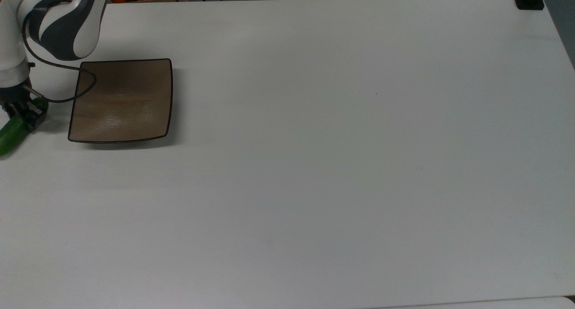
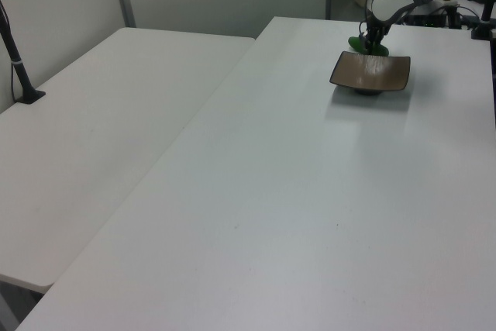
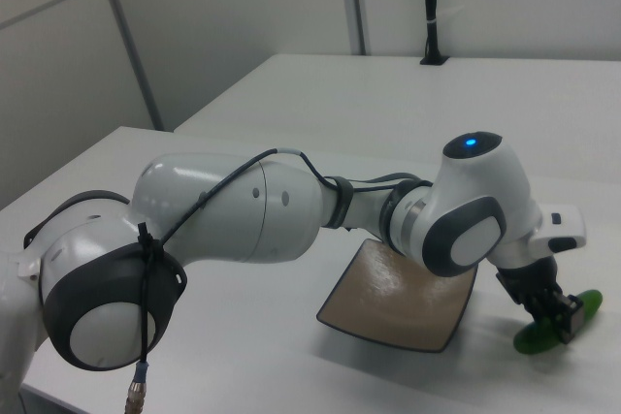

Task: Cucumber placed on a ceramic plate
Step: 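Lift the cucumber and carry it over the brown plate, lowering it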

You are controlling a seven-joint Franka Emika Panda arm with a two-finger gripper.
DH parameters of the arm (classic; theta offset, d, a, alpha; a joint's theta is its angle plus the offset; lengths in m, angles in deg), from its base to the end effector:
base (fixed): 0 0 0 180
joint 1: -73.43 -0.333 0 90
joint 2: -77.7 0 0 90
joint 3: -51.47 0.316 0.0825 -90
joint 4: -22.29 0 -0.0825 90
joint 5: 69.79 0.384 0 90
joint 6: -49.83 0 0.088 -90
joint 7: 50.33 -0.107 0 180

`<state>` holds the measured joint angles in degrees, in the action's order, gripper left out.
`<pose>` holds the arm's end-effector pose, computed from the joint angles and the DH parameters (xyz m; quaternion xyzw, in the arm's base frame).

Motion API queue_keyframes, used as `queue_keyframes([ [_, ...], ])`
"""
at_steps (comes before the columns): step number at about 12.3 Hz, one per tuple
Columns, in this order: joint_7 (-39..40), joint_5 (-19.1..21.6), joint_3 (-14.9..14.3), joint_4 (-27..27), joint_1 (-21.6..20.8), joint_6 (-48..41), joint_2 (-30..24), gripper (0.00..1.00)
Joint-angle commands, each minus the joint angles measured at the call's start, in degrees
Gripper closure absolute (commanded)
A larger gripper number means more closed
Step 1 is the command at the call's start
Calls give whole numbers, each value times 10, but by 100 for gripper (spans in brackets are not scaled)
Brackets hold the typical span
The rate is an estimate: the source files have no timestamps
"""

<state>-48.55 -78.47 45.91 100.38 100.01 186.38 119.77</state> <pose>0.6530 -0.3910 0.3149 0.9660 -0.1960 0.1105 0.1274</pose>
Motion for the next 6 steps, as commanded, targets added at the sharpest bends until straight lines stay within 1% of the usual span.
queue_keyframes([
  [1,-9,-5,3,-9,5,10,-8,54],
  [4,-9,0,7,-7,7,4,-40,54],
  [5,-9,2,13,-2,8,1,-62,54],
  [6,-9,2,29,10,10,-14,-91,54],
])
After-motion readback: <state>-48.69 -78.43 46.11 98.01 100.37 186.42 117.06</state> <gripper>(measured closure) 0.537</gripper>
